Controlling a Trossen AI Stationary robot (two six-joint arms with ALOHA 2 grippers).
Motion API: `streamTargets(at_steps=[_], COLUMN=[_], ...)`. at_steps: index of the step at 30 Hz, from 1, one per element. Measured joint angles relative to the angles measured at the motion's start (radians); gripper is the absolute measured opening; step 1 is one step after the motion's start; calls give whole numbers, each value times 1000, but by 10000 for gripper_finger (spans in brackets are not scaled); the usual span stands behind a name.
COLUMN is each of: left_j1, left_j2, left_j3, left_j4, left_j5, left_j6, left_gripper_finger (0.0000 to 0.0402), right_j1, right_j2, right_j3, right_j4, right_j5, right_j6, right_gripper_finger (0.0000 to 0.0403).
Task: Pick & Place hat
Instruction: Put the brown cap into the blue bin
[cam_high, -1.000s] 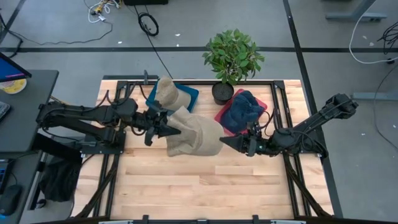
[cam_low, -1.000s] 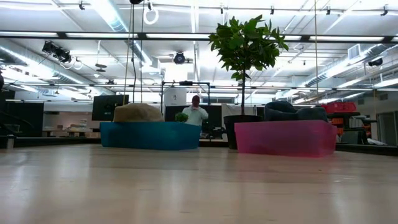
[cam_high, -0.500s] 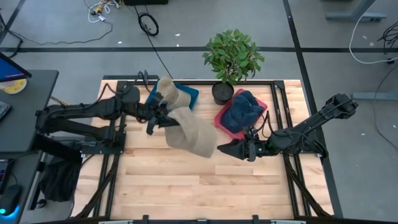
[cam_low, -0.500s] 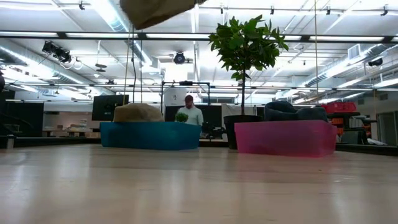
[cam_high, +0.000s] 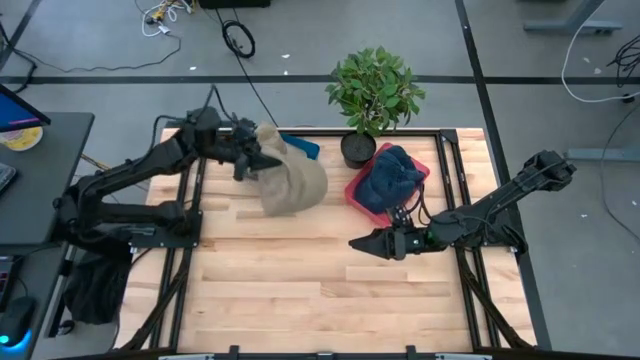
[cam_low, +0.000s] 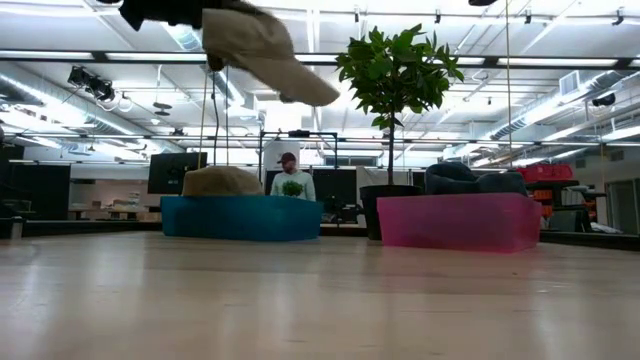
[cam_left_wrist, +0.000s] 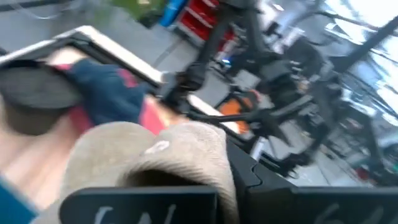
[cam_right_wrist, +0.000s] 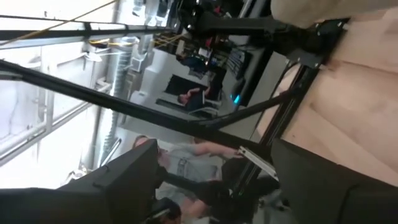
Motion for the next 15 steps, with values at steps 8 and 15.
streamTargets(at_steps=[8,15], left_j1=[184,253], left_j2=[35,158], left_j3=[0,0], left_j4=[-100,-97], left_j5=[90,193], left_j6=[113,181], left_gripper_finger=[2,2], right_j1=[-4,-30], right_j2=[0,0], right_j3=[0,0], right_j4=[0,0], right_j5=[49,51], right_j6=[2,6], right_gripper_finger=[306,306])
